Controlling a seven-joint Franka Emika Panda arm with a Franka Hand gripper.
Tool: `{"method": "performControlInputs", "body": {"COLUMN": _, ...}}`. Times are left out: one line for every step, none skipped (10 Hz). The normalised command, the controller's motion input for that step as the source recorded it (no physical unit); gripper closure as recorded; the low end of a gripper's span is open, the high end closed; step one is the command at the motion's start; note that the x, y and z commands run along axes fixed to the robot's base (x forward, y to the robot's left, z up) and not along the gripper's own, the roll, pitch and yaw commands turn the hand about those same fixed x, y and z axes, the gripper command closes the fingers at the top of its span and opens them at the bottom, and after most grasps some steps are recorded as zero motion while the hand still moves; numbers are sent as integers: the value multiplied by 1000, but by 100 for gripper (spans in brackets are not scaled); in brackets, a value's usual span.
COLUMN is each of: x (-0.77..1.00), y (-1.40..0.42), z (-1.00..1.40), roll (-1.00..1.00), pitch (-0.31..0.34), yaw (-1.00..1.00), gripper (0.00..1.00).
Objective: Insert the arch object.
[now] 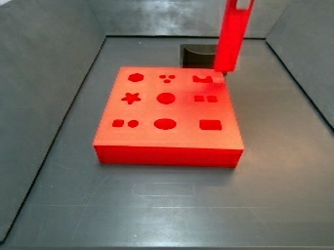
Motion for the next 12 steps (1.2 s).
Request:
{"method": "performControlInputs", "body": {"x": -334, "y": -131, "z": -203, "roll": 26, "pitch": 114, "yaw": -211, "gripper": 100}}
{"method": "performControlInputs", "body": {"x": -266, "y": -97, "z": -103, "roll": 34, "pitch": 201, "yaw": -300, "gripper": 100}}
{"method": "performControlInputs", "body": {"x": -211, "y": -63, "z": 0, "roll": 36, "pitch": 317, "yaw": -383, "gripper": 100}}
{"method": "performControlInputs", "body": {"x": -171, "y": -77, "z": 0, "roll": 17, "pitch": 279, "yaw": -351, "gripper": 100}}
{"method": "performControlInputs", "body": {"x": -91, "y": -23, "z": -3, "roll": 0, "pitch": 0, "yaw": -86, "gripper": 100}}
{"method": "performControlInputs", "body": {"x": -94, "y": 0, "z": -60, "roll": 0, "pitch": 0, "yaw": -17, "gripper": 100}}
{"method": "performControlInputs", "body": {"x": -80, "y": 0, "z": -106, "roll": -10, "pitch": -1, "yaw": 0, "gripper": 100}}
{"method": "performControlInputs", "body": {"x": -111, "y": 123, "z": -220, "roll": -47, "pitch": -54, "yaw": 26, "gripper": 100}}
{"method": "performControlInputs", "body": {"x": -171, "y": 240, "z": -134, "roll": -91, "pitch": -80, "yaw": 143, "gripper": 100}}
{"method": "performControlInputs", "body": {"x": -191, "y": 214, "z": -26, "roll": -93, "pitch": -114, "yaw": 271, "gripper": 100}}
{"method": "performControlInputs", "body": {"x": -203, "y": 29, "z": 0, "roll": -83, "pitch": -176, "yaw": 274, "gripper": 100}}
{"method": "performControlInputs", "body": {"x": -149, "y": 0, "z": -186, "roll": -19, "pitch": -153, "yaw": 274, "gripper": 100}}
